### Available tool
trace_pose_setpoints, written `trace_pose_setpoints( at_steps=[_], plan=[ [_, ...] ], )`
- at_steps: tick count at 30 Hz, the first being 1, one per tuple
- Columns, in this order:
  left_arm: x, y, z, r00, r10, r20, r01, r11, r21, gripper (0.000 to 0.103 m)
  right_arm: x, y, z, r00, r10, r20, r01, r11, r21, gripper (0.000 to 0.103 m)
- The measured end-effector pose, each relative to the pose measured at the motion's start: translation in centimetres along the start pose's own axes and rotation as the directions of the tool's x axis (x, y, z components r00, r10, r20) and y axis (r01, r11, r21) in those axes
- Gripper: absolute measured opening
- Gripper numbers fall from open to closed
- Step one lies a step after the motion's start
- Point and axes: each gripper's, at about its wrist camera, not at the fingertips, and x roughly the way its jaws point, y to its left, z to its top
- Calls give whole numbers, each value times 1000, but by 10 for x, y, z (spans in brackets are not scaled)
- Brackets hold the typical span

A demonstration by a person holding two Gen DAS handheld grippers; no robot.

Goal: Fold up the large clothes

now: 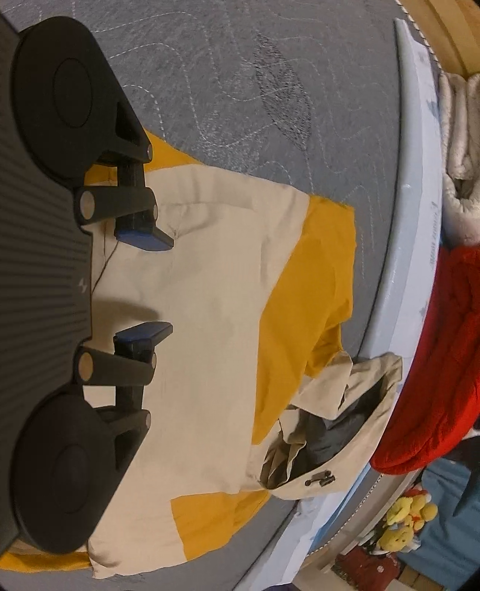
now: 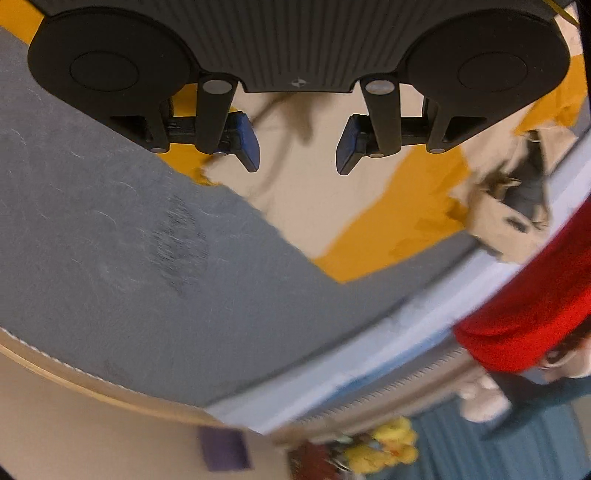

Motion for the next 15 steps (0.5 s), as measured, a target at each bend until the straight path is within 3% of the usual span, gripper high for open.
trace_pose_setpoints(
  at_steps=[3, 6, 7, 10, 15],
  plan=[
    [5, -1, -2, 1000, -1, -10, 1, 1000, 2, 47, 33, 8, -5, 989, 113, -91, -119, 991, -59, 49],
    [18, 8, -7, 997, 4, -81, -7, 999, -32, 48, 74, 3, -19, 951, 56, -305, -87, 992, -89, 49],
    [22, 11, -8, 994, 3, -110, -8, 999, -50, 48, 78, -1, -22, 943, 50, -328, -81, 993, -83, 49],
    [20, 12, -5, 994, 15, -108, -20, 998, -52, 48, 72, 1, -17, 950, 56, -307, -95, 989, -113, 49],
    [-12, -2, 4, 1000, 13, 26, -13, 1000, 15, 61, 36, 6, 7, 978, 113, -174, -140, 978, -155, 49]
  ],
)
